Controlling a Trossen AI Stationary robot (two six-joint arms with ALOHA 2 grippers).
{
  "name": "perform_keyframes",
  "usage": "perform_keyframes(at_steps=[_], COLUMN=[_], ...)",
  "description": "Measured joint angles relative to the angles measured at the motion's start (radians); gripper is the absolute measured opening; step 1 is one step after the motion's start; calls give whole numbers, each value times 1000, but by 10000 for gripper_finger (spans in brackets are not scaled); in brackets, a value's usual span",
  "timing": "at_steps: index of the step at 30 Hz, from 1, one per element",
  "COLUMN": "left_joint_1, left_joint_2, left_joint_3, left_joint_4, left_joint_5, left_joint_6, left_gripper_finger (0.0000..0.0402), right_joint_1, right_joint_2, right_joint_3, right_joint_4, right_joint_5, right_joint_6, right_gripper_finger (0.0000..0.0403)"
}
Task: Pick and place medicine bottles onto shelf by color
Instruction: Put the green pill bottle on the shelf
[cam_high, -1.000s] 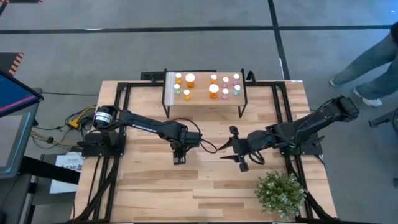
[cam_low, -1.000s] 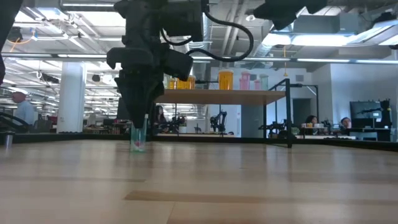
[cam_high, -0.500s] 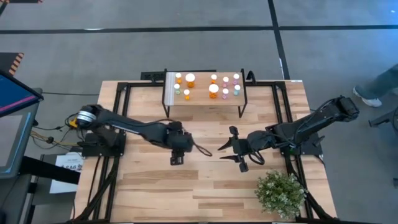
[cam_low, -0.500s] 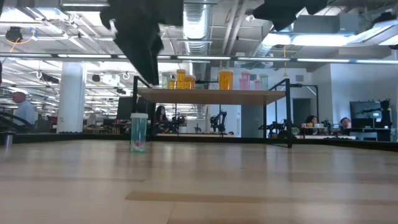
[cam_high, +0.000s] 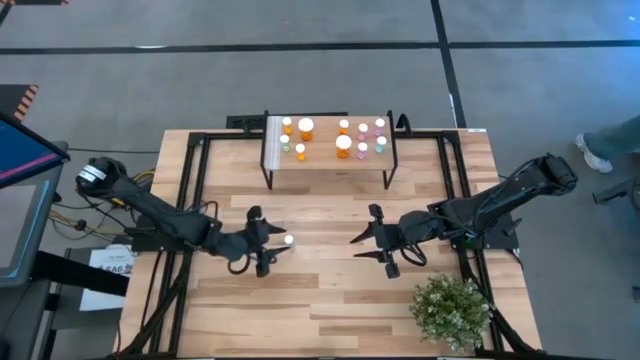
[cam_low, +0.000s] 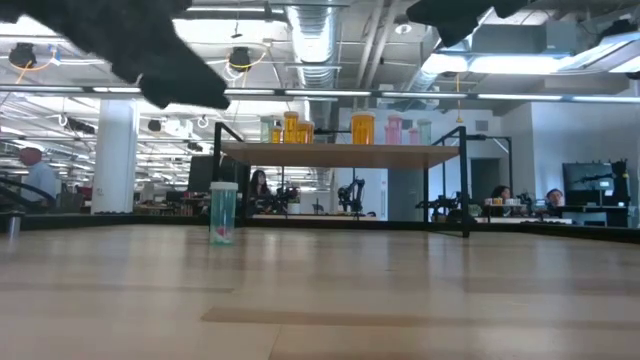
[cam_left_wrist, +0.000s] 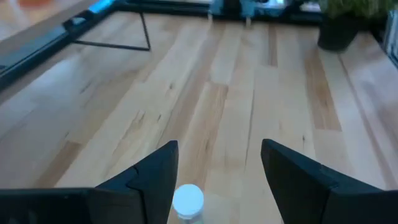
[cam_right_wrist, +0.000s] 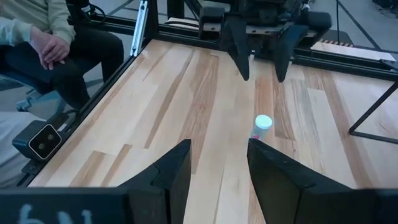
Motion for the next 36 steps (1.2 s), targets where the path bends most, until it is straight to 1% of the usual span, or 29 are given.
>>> perform_keyframes(at_steps=[2,5,12,22,25,31,33,36], left_joint_1=[-20,-47,-66,-69,-59,-18,-5,8], left_joint_2=[11,37,116,308,344,406,424,428], left_joint_3=[-37,-69,-74,-75,-75,-75,-75,-75], left_joint_4=[59,98,88,125,163,223,230,231], left_joint_5=[-48,-95,-89,-93,-93,-88,-88,-87], left_joint_6=[-30,-72,-158,-270,-279,-268,-268,-267], left_gripper_finger=[219,219,219,221,233,274,280,277], right_joint_1=[-4,-12,-16,-16,-16,-16,-16,-10], right_joint_2=[0,0,0,0,0,0,0,1], right_joint_3=[0,0,0,0,0,0,0,0], right_joint_4=[1,6,22,37,37,37,37,37], right_joint_5=[0,-1,-1,-1,-1,-1,-1,-1], right_joint_6=[0,0,3,2,2,1,1,1], right_gripper_finger=[180,179,181,180,180,180,179,178])
